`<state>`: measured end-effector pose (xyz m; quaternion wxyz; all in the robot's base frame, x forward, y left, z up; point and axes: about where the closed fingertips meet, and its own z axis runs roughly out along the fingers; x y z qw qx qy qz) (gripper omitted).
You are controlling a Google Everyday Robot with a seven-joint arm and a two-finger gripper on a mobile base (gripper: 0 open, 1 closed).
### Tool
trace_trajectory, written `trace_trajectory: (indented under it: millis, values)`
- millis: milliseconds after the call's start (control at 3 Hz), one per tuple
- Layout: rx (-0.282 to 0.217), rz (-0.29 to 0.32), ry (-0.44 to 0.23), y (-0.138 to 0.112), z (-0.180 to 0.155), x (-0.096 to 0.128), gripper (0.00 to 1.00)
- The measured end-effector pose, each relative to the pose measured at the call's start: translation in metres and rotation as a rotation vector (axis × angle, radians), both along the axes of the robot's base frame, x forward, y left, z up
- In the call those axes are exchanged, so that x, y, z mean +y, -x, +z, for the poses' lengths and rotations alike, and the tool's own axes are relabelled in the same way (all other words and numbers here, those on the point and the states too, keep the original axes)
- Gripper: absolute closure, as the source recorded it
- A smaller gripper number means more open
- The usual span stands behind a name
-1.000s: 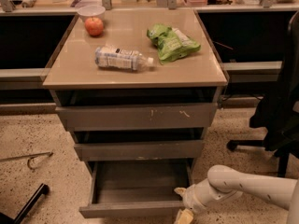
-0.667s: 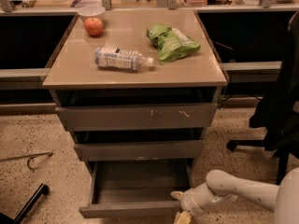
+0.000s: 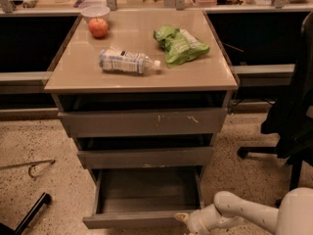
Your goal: Close bottom drawer
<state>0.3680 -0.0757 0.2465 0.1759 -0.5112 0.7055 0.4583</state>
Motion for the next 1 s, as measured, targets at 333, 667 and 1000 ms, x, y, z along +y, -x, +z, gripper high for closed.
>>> trace_trajectory:
  millis: [333, 667, 1000]
  values:
    - [0.002, 0.000, -0.018, 0.019, -0.004, -0.001, 0.00]
    - [0.003, -0.002, -0.022, 0.028, -0.008, -0.003, 0.00]
    - [0.012, 0.038, -0.019, 0.019, -0.026, 0.002, 0.00]
